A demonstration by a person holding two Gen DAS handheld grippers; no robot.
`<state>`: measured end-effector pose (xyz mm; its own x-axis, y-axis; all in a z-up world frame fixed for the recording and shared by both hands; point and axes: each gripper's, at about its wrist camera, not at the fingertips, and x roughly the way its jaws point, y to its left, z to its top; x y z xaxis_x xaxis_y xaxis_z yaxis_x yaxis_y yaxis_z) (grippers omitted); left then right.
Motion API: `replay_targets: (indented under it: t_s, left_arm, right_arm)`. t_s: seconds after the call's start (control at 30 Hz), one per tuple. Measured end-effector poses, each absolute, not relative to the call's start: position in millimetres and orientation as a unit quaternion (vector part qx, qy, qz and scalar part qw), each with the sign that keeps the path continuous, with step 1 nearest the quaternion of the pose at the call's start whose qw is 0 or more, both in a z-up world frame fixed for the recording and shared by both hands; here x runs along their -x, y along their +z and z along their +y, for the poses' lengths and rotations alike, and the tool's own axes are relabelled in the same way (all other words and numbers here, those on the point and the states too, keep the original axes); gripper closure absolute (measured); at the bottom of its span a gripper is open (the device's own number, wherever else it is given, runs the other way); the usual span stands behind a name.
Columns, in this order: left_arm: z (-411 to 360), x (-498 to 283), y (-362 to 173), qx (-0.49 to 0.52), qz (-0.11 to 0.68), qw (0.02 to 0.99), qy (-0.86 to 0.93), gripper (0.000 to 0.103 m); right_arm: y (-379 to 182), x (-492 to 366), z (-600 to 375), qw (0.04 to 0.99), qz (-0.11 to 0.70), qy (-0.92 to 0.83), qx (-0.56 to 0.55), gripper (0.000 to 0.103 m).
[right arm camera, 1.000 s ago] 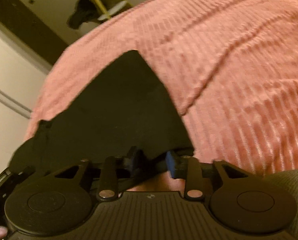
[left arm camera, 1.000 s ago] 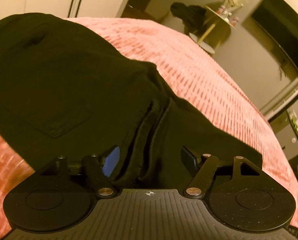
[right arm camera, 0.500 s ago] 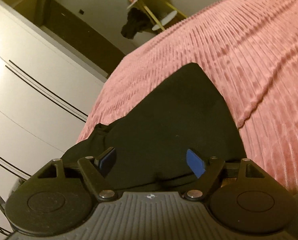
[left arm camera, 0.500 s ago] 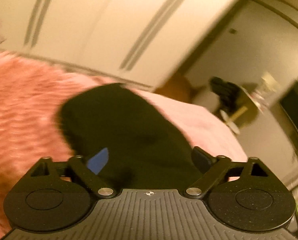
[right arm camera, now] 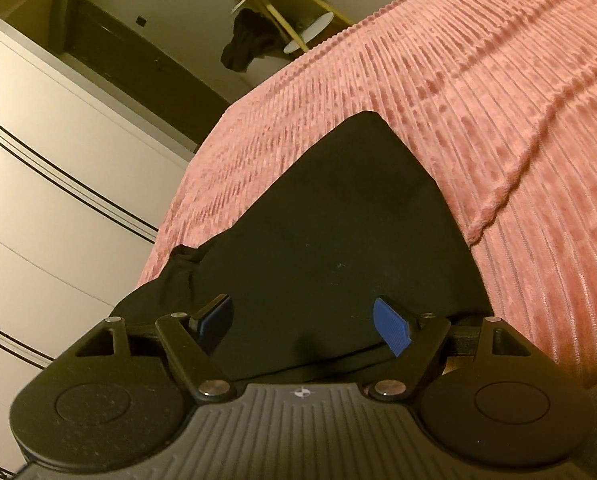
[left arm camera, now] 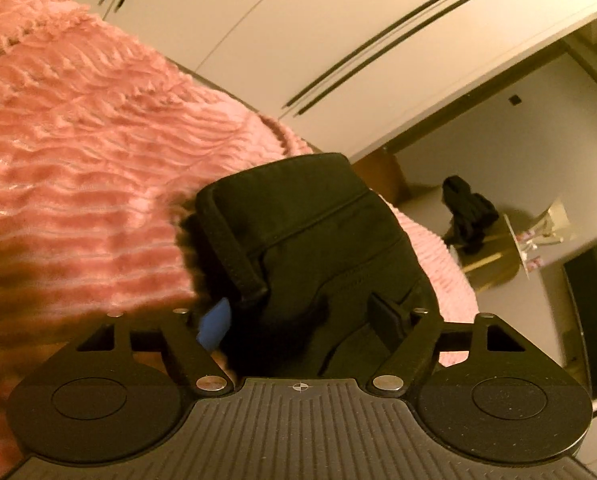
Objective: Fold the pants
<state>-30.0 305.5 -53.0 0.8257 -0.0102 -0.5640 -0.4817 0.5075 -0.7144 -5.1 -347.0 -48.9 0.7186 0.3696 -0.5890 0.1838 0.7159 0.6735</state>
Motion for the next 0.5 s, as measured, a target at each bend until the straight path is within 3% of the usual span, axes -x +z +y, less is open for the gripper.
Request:
replay_targets:
  t_s: [0.13,0.33,0.37,0.5]
  left_arm:
    - [312,40,-66,0.472,0.269,0.827,0.145,0.023]
    - [324,38,-83,0.502,0.249,0.820,0.119,0.031]
    - [326,34,-84,0.502,0.249,0.818,0.125,0.036]
    - [330,17,-89,0.501,0.257,0.816,0.128,0.032]
  right_arm:
    - [-50,3,-345,0.849,0.374,0.053,-0.370,0.025]
    - [-51,1,-342,0.851,0.375,0.055,-0.364,0.025]
    - [-51,1,-342,0.851,0.374,0.054,-0.365,0.025]
    - [-50,2,-344,0.849,0.372,0.051,-0.372,0.025]
